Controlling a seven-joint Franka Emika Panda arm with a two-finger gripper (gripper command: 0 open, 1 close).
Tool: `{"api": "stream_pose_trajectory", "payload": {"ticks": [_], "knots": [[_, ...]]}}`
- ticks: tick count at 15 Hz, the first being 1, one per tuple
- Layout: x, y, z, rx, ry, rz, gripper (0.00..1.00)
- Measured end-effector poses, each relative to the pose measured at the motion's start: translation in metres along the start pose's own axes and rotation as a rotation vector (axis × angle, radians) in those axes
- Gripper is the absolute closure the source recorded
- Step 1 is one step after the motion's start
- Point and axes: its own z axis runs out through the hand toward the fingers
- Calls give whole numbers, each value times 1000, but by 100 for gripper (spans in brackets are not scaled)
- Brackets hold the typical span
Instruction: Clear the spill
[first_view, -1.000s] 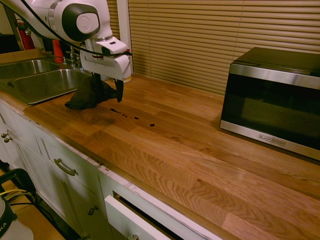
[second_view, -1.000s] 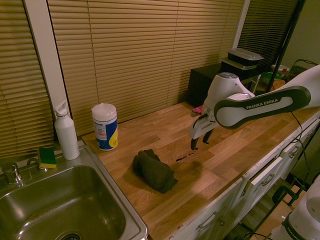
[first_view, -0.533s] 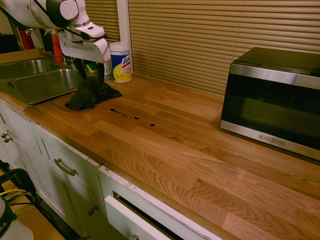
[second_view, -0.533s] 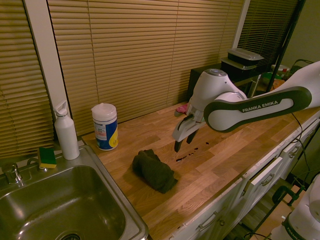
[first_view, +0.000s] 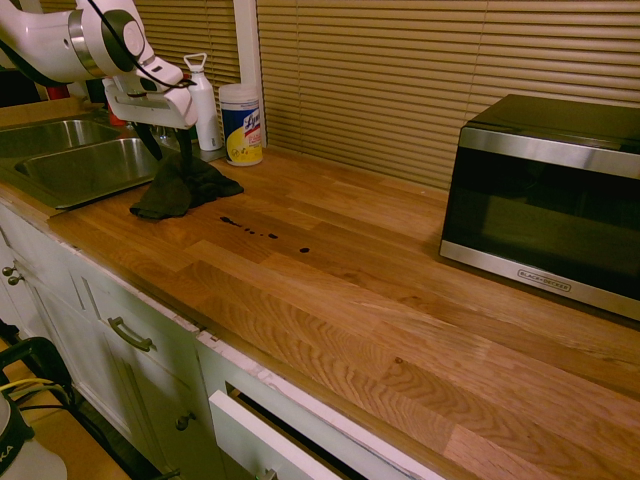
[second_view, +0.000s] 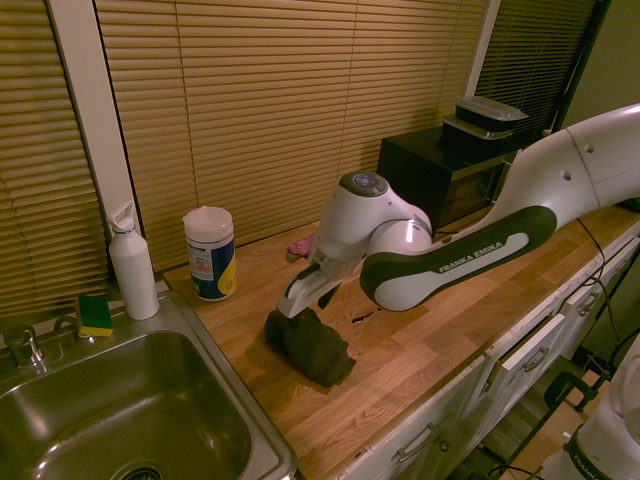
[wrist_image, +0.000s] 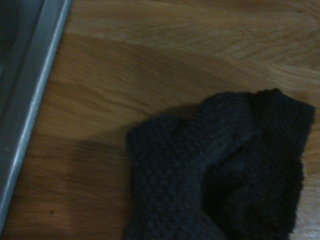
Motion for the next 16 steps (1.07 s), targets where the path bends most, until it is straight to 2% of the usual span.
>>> {"api": "stream_pose_trajectory", "payload": {"ticks": [3, 4, 11, 16], "knots": [[-3, -20, 25, -16, 30, 34, 0], [0, -24, 34, -23, 31, 49, 100], [22, -20, 57, -89, 24, 120, 100], [22, -15, 67, -130, 9, 132, 100]]}}
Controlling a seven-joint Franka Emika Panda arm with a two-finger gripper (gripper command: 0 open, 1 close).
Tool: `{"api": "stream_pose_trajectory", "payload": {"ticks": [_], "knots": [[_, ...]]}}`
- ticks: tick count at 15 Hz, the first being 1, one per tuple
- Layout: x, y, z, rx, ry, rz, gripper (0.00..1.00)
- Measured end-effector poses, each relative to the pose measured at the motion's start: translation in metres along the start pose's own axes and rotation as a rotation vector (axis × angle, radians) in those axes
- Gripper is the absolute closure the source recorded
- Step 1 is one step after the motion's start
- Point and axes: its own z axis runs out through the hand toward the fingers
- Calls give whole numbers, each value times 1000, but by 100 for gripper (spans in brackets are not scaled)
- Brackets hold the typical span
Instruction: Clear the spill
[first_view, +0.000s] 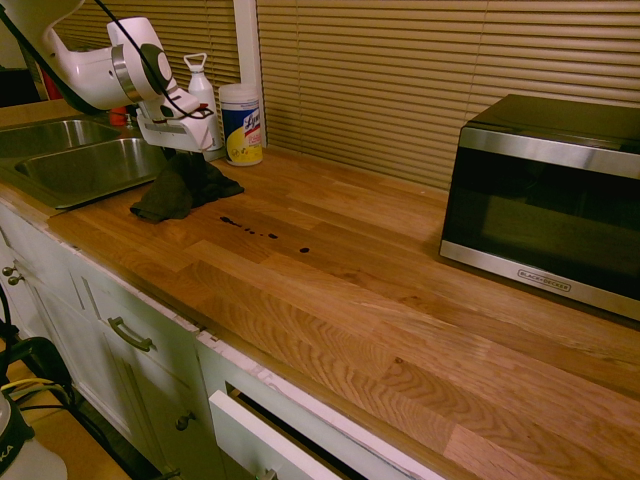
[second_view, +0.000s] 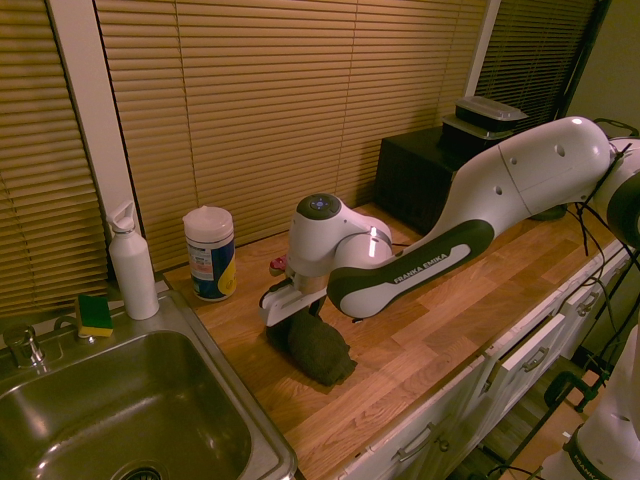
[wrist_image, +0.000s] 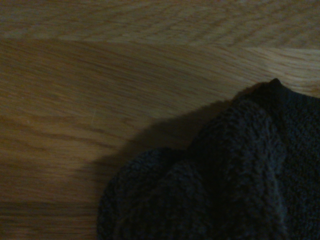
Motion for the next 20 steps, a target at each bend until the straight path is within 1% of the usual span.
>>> {"api": "stream_pose_trajectory", "payload": {"ticks": [5, 9, 15, 20], "knots": [[0, 0, 0, -2, -8, 5, 100], [14, 8, 1, -16, -28, 25, 100], [53, 44, 6, -65, -18, 31, 100], [99, 86, 11, -98, -22, 72, 100]]}}
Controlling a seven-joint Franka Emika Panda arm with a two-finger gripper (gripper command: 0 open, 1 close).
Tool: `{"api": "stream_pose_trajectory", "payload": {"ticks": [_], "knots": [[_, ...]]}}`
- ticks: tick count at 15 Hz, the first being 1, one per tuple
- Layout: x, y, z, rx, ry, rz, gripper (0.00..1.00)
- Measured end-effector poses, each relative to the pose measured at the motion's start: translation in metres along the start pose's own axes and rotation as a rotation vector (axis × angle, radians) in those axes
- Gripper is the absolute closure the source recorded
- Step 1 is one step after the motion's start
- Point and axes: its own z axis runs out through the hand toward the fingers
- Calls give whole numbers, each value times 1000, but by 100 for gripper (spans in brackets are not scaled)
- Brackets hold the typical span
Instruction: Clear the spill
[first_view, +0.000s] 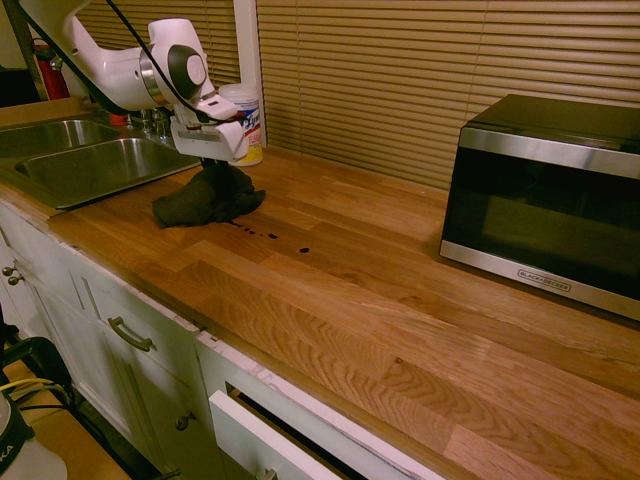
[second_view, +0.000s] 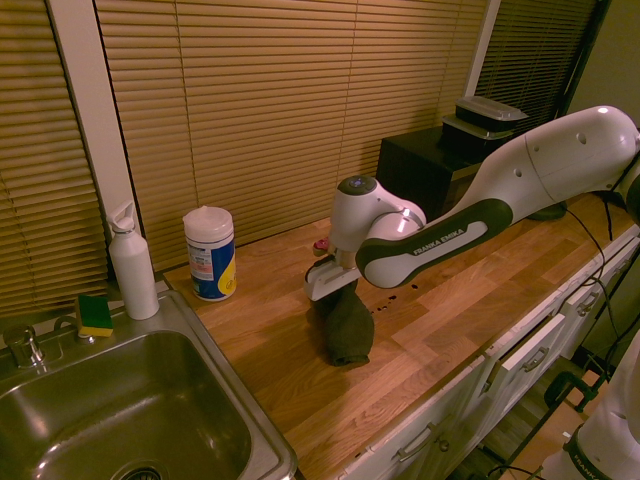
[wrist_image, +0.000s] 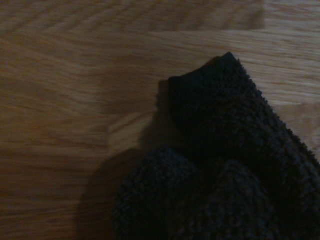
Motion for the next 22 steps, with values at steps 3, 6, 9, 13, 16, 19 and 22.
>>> {"api": "stream_pose_trajectory", "payload": {"ticks": [3, 6, 9, 13, 16, 19, 22], "knots": [[30, 24, 5, -3, -11, 30, 100], [64, 57, 11, 2, -21, 69, 100], [96, 93, 16, 7, -32, 114, 100], [138, 136, 24, 24, -57, 168, 100], [172, 172, 30, 33, -72, 204, 100], [173, 178, 31, 45, -73, 202, 100], [157, 168, 30, 44, -73, 165, 100]]}}
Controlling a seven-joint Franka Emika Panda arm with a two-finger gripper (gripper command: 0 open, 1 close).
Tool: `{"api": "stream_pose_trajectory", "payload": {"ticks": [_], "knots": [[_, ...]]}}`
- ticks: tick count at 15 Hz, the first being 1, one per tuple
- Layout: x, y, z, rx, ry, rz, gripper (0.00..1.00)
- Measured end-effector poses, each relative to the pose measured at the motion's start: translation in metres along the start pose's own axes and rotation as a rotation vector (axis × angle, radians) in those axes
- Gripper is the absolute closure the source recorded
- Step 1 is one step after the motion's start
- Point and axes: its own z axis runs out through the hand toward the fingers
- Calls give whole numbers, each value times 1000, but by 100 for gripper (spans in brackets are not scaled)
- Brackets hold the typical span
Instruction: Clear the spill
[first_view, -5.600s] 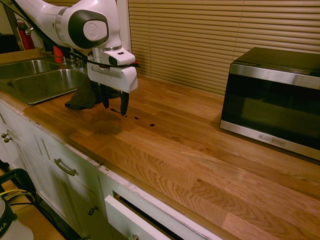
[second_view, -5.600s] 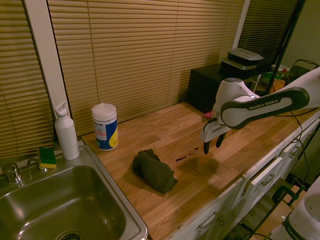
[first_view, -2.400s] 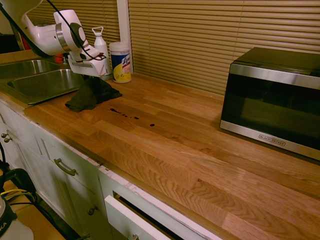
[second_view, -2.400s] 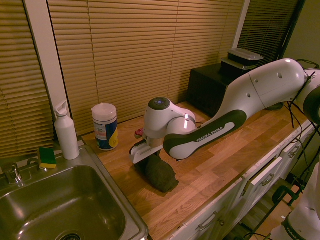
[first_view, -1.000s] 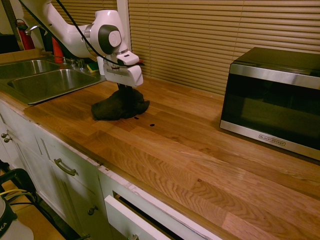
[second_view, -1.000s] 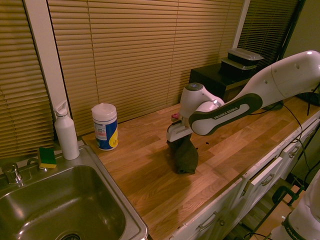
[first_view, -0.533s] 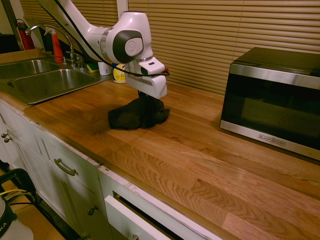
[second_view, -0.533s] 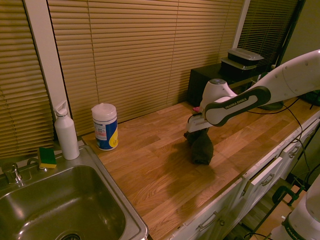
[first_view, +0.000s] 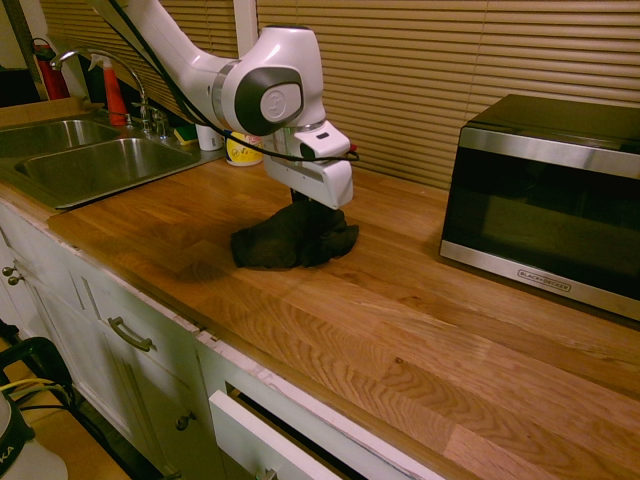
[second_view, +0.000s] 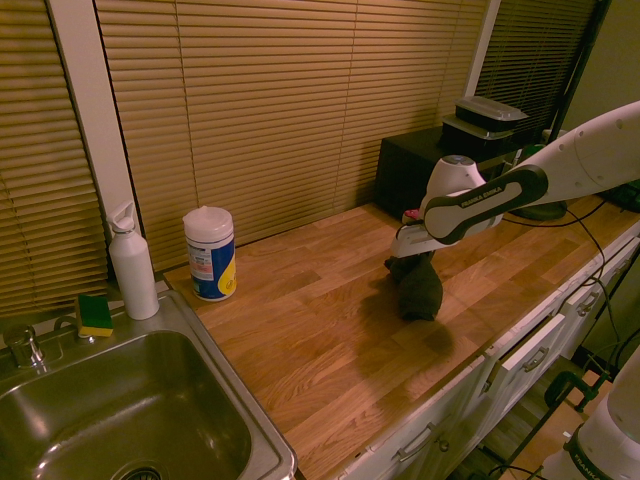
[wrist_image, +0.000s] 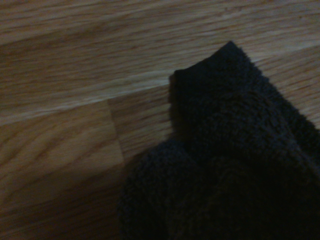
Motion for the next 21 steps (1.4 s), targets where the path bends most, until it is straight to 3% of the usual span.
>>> {"api": "stream_pose_trajectory", "payload": {"ticks": [12, 21], "knots": [[-199, -104, -6, -4, 25, -188, 100], [-300, -195, -9, -39, 37, -252, 100]]}}
